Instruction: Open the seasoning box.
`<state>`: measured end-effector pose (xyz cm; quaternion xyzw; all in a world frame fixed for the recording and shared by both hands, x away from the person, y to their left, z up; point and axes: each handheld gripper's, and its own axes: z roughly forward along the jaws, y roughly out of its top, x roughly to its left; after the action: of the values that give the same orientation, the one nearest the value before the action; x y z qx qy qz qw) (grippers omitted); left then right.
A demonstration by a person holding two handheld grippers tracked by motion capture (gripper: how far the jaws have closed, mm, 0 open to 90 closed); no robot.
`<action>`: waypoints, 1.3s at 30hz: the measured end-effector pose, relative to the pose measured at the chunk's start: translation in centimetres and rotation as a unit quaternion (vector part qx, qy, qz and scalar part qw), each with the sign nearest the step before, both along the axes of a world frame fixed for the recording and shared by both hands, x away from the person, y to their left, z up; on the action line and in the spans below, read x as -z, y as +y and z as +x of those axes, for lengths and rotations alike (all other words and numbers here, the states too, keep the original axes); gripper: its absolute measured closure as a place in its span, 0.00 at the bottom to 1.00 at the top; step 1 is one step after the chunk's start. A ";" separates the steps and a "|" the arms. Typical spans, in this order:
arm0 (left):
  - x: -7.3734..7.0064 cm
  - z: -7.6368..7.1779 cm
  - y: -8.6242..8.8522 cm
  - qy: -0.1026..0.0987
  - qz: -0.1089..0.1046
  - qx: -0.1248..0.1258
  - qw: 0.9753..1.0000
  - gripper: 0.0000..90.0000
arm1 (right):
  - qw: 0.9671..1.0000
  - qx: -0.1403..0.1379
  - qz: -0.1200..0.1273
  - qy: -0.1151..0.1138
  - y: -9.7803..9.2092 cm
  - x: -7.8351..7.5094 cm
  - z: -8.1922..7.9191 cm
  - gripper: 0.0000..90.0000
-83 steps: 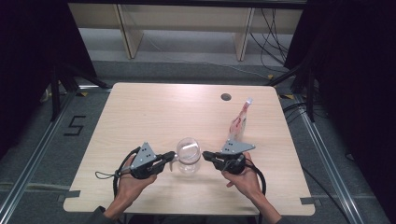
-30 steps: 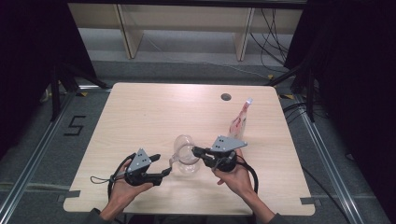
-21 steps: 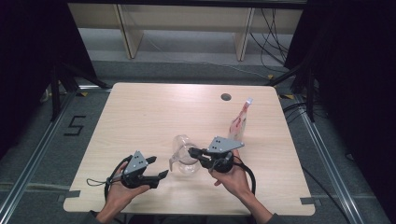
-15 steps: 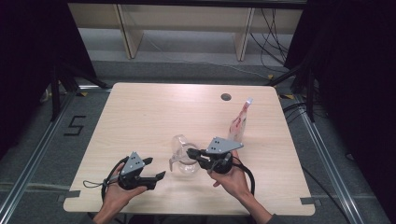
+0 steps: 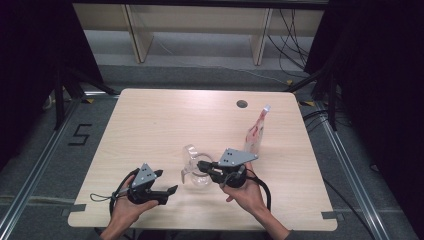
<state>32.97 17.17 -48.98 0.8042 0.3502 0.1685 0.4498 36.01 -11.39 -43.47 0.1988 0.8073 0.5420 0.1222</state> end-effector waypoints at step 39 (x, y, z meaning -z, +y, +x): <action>0.6 -0.3 0.4 0.002 0.003 -0.011 1.000 0.24 | 0.993 0.113 -0.005 0.015 -5.8 1.3 -1.6 0.70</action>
<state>32.63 17.57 -49.55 0.8021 0.3593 0.1730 0.4445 34.46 -17.21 -44.81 0.2962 0.7841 0.5179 0.1713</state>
